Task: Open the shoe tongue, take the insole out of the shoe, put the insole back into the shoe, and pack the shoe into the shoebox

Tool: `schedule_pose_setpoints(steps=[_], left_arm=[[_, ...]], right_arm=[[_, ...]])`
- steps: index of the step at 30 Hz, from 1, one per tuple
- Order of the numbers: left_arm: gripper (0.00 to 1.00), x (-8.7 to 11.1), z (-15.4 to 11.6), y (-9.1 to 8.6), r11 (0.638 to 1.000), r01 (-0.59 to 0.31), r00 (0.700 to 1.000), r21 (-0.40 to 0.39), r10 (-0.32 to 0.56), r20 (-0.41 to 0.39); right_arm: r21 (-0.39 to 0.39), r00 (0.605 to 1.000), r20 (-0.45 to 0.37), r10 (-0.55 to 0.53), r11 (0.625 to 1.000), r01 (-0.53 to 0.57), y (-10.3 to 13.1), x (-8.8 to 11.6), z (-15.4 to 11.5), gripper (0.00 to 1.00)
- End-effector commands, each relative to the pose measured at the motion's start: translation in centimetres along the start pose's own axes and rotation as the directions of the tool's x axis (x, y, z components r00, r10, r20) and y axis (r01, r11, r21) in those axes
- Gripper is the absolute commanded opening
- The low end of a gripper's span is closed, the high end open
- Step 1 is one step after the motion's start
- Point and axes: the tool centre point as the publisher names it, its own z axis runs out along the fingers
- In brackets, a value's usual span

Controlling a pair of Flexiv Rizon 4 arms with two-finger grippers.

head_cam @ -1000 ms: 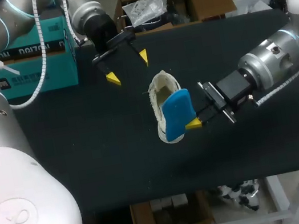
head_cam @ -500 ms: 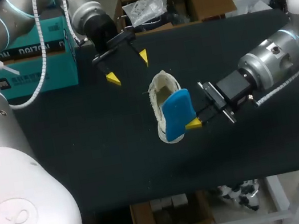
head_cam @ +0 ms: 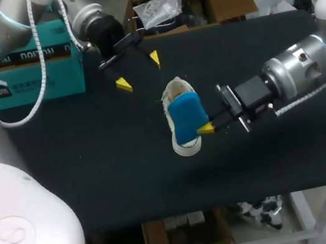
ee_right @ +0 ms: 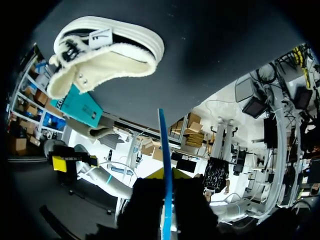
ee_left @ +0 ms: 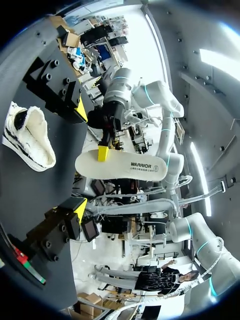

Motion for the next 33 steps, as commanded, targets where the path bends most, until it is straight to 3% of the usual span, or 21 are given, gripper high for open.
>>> schedule_pose_setpoints(steps=[1,9,12,14,33], left_arm=[[1.0,2.6,3.2,-1.2,0.998,0.003,0.958,-0.07,0.017,0.286],[1.0,3.7,4.7,-1.7,0.991,0.008,0.87,-0.132,0.058,0.49],[1.0,4.1,5.2,-2.2,0.992,0.031,0.801,-0.126,0.051,0.596],[1.0,4.2,5.0,-2.5,0.986,0.138,0.709,-0.093,-0.033,0.704],[1.0,4.2,5.0,-2.5,0.986,0.138,0.709,-0.093,-0.033,0.704]], right_arm=[[-0.037,0.998,-0.064,-0.004,0.999,0.002,-0.6,0.0,-0.2,0.0],[-0.021,0.987,-0.157,-0.031,0.999,0.028,0.6,1.9,-0.4,0.0],[-0.012,0.982,-0.186,-0.035,0.999,0.033,1.2,2.9,-0.3,0.0],[0.005,0.977,-0.211,-0.023,1.0,0.025,1.7,3.5,0.0,0.0],[0.017,0.966,-0.26,-0.016,1.0,0.021,2.3,3.9,0.1,0.0]])
